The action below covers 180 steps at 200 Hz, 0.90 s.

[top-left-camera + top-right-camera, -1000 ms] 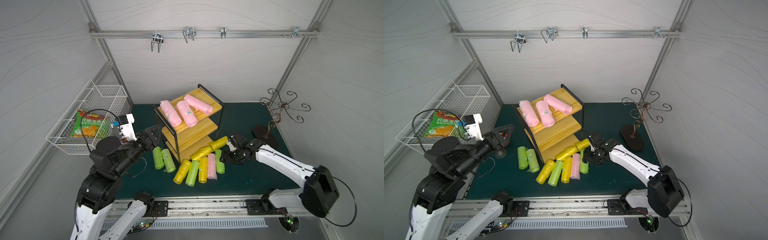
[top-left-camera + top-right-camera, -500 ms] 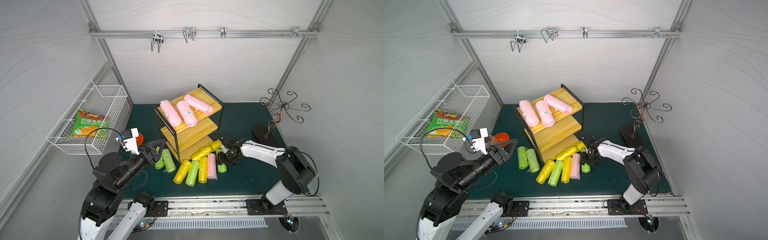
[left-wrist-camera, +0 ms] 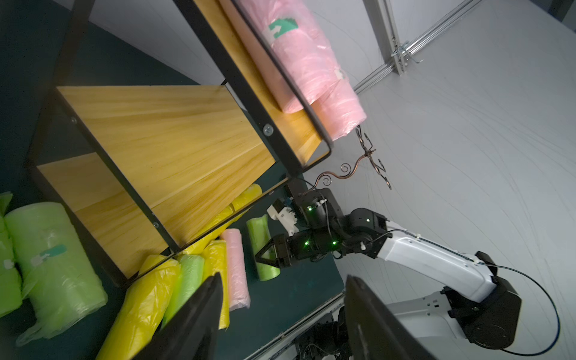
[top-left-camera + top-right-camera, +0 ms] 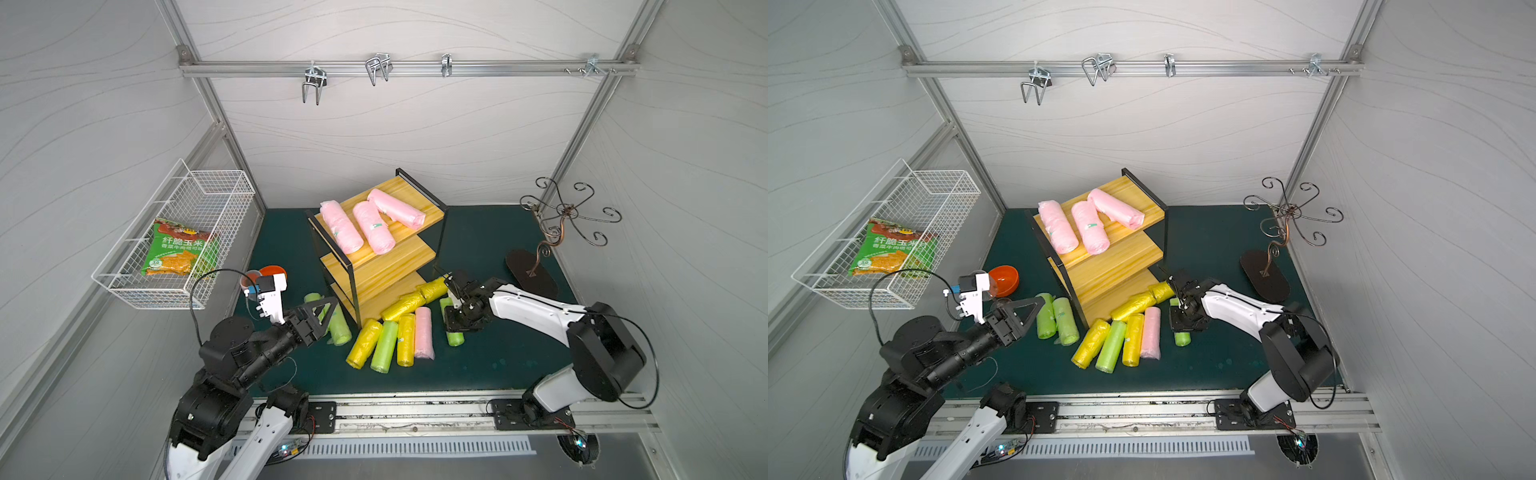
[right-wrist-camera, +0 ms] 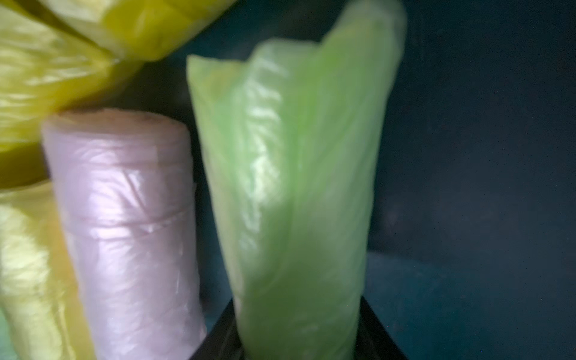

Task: Sort the rolls of trash bags by color and place them on the shelf
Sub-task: Pick up the roll of trash bags from the center of the board.

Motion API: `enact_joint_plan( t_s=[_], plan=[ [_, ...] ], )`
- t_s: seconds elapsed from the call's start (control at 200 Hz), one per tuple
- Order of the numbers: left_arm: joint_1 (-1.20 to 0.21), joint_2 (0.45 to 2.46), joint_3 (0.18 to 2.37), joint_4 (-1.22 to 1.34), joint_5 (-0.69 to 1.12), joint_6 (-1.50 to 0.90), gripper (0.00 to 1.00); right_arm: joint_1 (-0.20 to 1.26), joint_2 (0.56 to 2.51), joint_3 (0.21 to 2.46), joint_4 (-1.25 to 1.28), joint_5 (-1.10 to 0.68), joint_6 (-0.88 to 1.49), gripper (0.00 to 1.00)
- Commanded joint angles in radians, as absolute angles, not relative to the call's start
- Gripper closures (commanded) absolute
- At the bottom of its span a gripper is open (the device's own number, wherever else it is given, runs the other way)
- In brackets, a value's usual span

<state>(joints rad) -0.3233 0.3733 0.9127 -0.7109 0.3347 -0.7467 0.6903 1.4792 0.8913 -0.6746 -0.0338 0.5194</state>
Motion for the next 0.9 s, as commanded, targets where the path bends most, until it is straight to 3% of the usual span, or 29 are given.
enact_joint_plan(
  t_s=[0.0,0.165,0.415,0.79,0.895],
  plan=[
    [-0.322,0.374,0.917,-0.721,0.357,-0.761,0.33,0.688,1.34,0.941,-0.799,-0.009,0.453,1.0],
    [-0.323,0.433,0.913,-0.718,0.439,-0.777,0.28,0.688,1.138,1.047,-0.887,-0.088,0.351,1.0],
    [-0.324,0.448,0.927,-0.64,0.542,-0.807,0.17,0.721,0.984,1.185,-0.858,-0.415,0.336,1.0],
    [-0.356,0.451,0.929,-0.604,0.579,-0.823,0.16,0.776,1.079,1.212,-0.7,-0.523,0.481,1.0],
    [-0.364,0.441,0.934,-0.603,0.556,-0.819,0.17,0.777,1.14,1.162,-0.553,-0.551,0.553,1.0]
  ],
)
